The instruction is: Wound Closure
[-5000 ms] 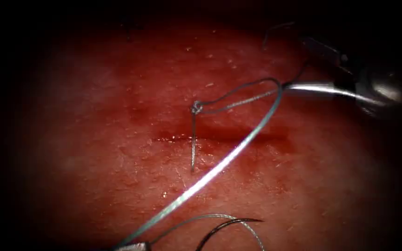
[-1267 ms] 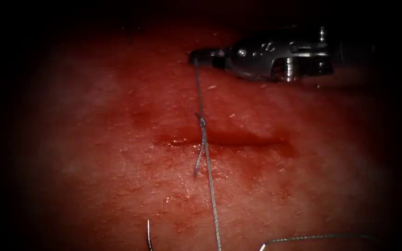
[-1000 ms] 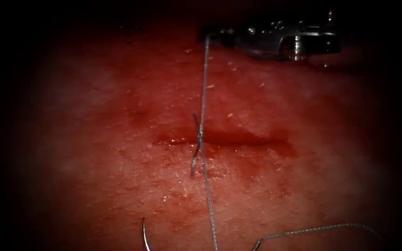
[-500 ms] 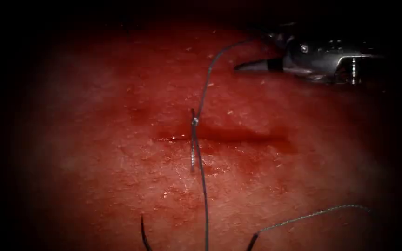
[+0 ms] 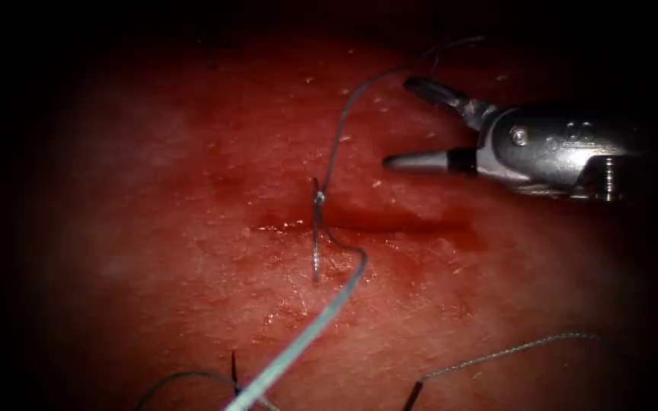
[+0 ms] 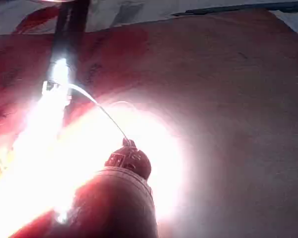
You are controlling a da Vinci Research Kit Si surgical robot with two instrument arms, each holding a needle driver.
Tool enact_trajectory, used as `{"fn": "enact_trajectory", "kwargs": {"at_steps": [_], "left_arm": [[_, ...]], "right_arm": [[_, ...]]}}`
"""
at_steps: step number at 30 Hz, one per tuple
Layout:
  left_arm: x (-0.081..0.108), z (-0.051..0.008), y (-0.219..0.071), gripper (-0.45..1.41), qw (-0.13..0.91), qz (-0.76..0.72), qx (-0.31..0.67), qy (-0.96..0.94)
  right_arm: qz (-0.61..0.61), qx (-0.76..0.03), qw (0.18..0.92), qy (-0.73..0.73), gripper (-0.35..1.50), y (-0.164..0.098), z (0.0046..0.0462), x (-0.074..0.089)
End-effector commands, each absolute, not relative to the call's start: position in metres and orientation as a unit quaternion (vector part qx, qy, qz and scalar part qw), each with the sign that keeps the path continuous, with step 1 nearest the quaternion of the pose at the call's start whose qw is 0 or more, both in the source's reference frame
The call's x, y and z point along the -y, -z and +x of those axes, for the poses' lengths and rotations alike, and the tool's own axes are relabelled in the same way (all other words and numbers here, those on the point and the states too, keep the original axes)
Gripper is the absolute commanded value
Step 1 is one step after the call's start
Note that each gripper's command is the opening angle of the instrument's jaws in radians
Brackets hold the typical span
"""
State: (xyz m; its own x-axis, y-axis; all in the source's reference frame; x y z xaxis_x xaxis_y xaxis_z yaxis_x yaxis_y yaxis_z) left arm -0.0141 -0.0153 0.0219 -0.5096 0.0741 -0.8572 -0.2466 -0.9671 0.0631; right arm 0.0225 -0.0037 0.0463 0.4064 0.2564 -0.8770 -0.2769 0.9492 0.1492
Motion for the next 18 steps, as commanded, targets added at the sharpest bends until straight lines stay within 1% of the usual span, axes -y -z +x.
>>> {"fn": "enact_trajectory", "kwargs": {"at_steps": [1,3,4,5,10,18], "left_arm": [[0.015,-0.0146,-0.023,-0.45,0.092,-0.485,-0.088,-0.865],[0.013,-0.0143,-0.023,-0.45,0.087,-0.483,-0.093,-0.867],[0.013,-0.0141,-0.024,-0.45,0.089,-0.483,-0.097,-0.866],[0.012,-0.0138,-0.024,-0.45,0.092,-0.483,-0.101,-0.865],[0.008,-0.0126,-0.026,-0.45,0.093,-0.476,-0.117,-0.867],[0.002,-0.0108,-0.031,-0.45,0.124,-0.378,-0.174,-0.901]], "right_arm": [[-0.011,-0.523,0.837,-0.161,0.59,-0.046,0.0233,0.004],[-0.013,-0.525,0.835,-0.165,0.46,-0.046,0.0236,0.003],[-0.015,-0.526,0.834,-0.168,0.31,-0.046,0.0238,0.003],[-0.015,-0.526,0.833,-0.172,0.24,-0.046,0.0239,0.003],[-0.025,-0.525,0.832,-0.176,0.22,-0.046,0.0255,0.002],[-0.027,-0.531,0.829,-0.174,0.24,-0.046,0.0278,0.003]]}}
